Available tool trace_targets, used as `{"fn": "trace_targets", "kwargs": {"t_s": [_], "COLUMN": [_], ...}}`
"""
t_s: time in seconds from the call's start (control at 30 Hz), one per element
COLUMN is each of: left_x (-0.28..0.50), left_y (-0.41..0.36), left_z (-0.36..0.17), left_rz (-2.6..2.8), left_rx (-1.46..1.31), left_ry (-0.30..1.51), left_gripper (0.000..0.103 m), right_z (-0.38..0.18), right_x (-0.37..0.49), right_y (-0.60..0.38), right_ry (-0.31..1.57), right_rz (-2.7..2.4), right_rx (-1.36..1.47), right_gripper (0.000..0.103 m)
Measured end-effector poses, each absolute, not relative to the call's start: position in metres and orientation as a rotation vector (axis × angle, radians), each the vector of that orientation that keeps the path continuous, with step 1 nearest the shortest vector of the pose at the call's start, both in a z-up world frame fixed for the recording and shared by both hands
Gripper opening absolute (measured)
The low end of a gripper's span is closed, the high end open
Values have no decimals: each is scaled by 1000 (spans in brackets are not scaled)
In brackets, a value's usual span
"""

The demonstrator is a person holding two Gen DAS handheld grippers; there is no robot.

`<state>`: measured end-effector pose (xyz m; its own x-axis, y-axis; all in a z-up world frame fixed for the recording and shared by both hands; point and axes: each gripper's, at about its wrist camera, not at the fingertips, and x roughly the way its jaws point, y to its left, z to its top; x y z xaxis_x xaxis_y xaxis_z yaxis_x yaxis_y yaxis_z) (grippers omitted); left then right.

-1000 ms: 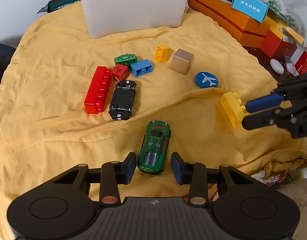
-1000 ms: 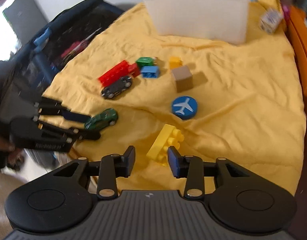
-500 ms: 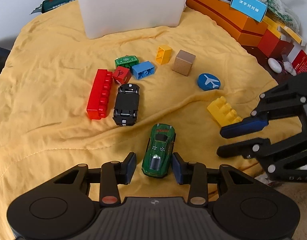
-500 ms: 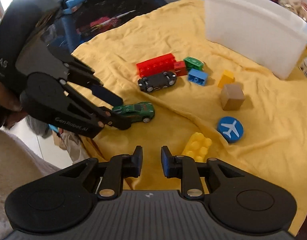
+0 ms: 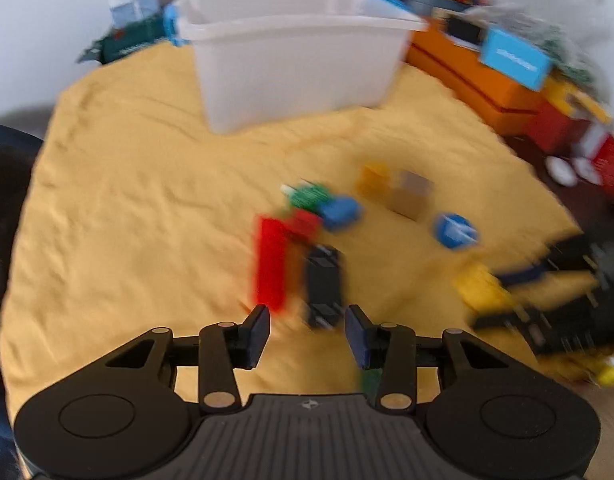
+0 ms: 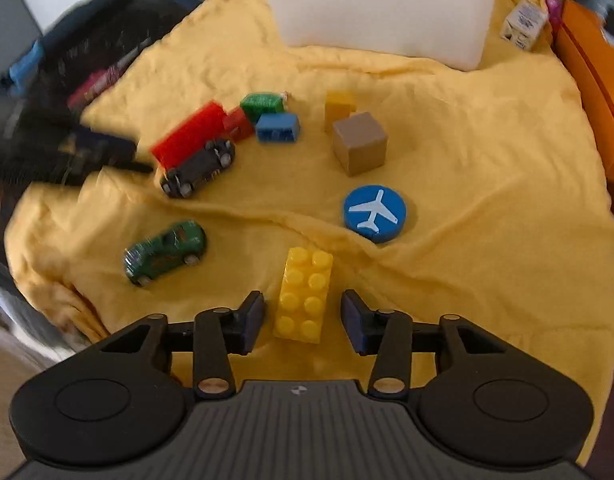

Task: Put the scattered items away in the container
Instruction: 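Release the green car and grasp the tall red Duplo brick with the left tool, then carry both bricks over the white container and open both tools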

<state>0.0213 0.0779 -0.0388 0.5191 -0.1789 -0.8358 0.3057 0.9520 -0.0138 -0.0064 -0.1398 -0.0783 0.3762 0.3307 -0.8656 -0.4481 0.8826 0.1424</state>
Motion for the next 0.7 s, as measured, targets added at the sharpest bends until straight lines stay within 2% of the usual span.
{"fn": "trace_targets", "kwargs": {"t_s": [0.17,0.2,0.23,0.27,0.33,0.37,0.53,0.7], "left_x": [62,66,69,70,68,67,64,90], "left_y": [71,71,73,77,81,82,84,72], "left_z": [-59,-65,-70,-74,-73,-71,-31,35], "left_rz": [-272,-259,-251,-264,-292,-318,-417,-455], "left_rx": [181,194,186,159,144,144,113,140], "left_ry": [996,1010,1030,1048,1056,1066,1008,836], "left_gripper": [45,40,28,26,25,25,25,25], "right_z": [-79,-79,-79,-79,-79,-78,-62,-25], "right_x": [-11,-12,-12,-14,-16,-15,-9,24], "right_y": [-138,-139,-138,-138,-136,-135,-146,-154], "right_ry": [1066,1065,1065,1064,1058,1062,1022,905], "right_rz": [472,466,461,457,442,436,403,416], "right_rx": [-131,-128,-127,-132,-169,-167,-132,-122], "right_gripper": [46,45,44,42,27,27,27,27]}}
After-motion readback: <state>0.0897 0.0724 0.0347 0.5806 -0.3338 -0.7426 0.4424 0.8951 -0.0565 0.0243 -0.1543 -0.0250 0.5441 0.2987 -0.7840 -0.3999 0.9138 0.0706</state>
